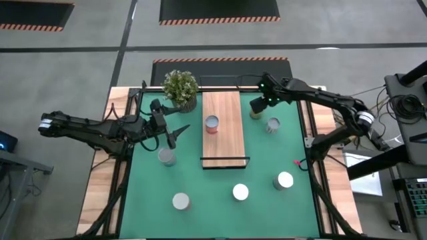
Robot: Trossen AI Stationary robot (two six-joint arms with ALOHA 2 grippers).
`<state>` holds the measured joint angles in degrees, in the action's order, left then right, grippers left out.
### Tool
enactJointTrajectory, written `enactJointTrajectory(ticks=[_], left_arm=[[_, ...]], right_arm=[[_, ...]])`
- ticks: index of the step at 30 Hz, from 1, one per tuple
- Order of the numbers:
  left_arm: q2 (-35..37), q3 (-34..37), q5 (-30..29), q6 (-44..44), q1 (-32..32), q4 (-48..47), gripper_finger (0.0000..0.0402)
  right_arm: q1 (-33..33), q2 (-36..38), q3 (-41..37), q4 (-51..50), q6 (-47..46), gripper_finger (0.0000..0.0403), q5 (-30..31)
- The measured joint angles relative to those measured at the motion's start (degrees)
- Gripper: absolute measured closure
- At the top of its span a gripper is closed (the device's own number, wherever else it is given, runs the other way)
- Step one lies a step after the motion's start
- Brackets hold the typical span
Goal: Pick and place cans onto a shelf
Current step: Put the canned mangos on the shelf
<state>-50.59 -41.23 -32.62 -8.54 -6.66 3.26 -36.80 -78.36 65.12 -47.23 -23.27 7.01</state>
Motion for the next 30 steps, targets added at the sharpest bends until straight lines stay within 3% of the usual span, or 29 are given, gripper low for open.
enactJointTrajectory(ticks=[6, 11, 20, 30], left_arm=[[0.0, 0.04, 0.0, 0.0, 0.0, -0.06, 0.01], [0.0, 0.11, 0.0, 0.0, 0.0, -0.52, 0.01], [0.0, 0.12, 0.0, 0.0, 0.0, -0.84, 0.01], [0.0, 0.11, 0.0, 0.0, 0.0, -1.26, 0.01]], right_arm=[[0.0, -4.82, 2.2, 0.16, -0.81, 0.0102, 0.02], [-0.06, -7.85, 3.23, -0.18, -0.92, 0.0039, 0.04], [-0.33, -10.04, 4.13, 0.4, -0.15, 0.0028, -0.5], [-1.03, -5.5, 4.99, -0.53, -1.53, 0.0028, 1.12]])
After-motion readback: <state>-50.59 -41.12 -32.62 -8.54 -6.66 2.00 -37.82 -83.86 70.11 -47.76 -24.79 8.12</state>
